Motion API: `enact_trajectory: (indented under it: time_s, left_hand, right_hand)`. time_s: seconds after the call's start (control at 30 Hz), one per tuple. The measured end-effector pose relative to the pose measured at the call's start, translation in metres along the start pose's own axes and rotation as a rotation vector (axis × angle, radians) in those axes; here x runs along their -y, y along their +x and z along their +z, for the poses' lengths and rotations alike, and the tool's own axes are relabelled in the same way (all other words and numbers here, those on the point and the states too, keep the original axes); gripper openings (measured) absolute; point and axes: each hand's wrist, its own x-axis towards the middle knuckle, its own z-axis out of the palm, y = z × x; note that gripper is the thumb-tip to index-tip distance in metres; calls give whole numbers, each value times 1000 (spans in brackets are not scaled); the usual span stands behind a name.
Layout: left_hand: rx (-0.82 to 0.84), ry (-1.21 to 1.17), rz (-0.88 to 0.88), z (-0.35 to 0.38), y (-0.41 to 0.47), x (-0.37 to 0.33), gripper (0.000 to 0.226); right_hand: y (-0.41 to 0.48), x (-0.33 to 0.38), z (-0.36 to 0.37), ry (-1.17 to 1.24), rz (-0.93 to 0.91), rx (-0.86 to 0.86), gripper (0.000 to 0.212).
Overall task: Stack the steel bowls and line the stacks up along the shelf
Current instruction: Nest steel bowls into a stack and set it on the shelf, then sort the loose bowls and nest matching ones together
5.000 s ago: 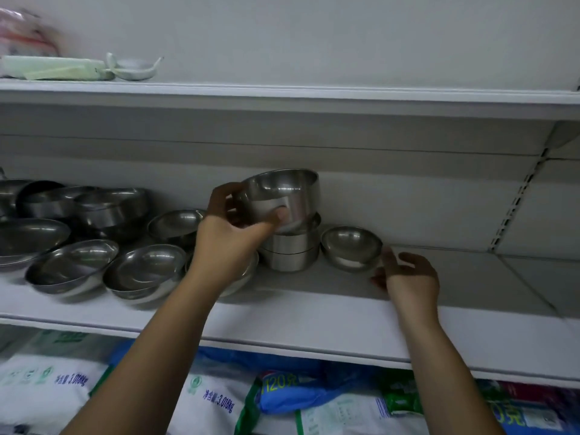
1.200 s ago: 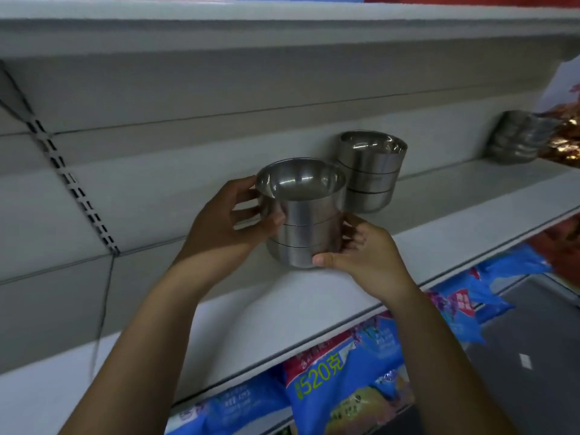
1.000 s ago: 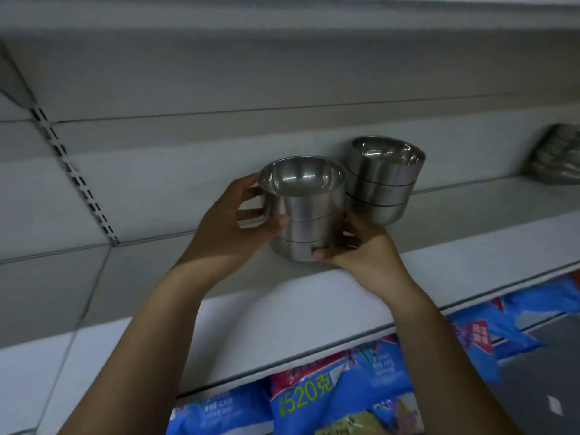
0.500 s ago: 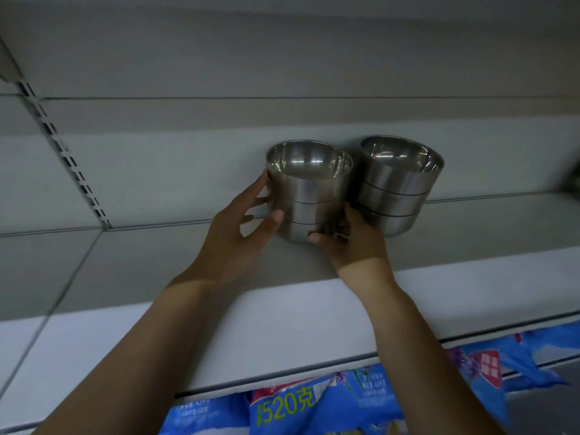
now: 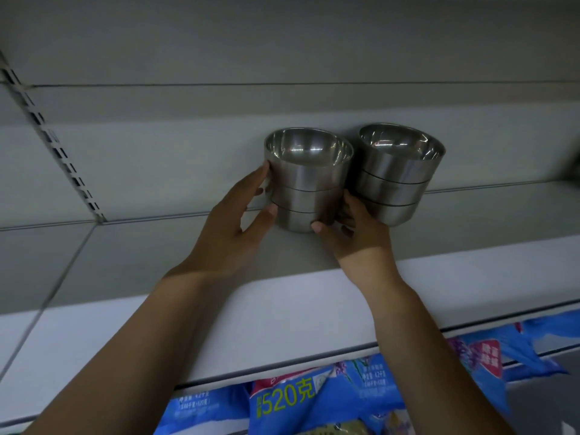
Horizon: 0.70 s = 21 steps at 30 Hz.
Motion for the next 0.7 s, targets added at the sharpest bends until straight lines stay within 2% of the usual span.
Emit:
enact_trajectory:
  time_s: [0.23,0.37,0.57,0.7]
  left_hand:
    - [2,2,-15,-2,-5,-3,57]
    - [-7,103,-3,-17,-8,-10,54]
    - [-15,265,-50,-65,-39,-14,58]
    - [-68,323,-74,-111,-79,-11,59]
  right_hand:
    - [-2,2,-2,-47,14,61,83]
    - [-8,7,-3,-202,6,110,94]
    - [-38,27,-11,-361,-42,100,75]
    - [-64,54,5,-425,7,82,71]
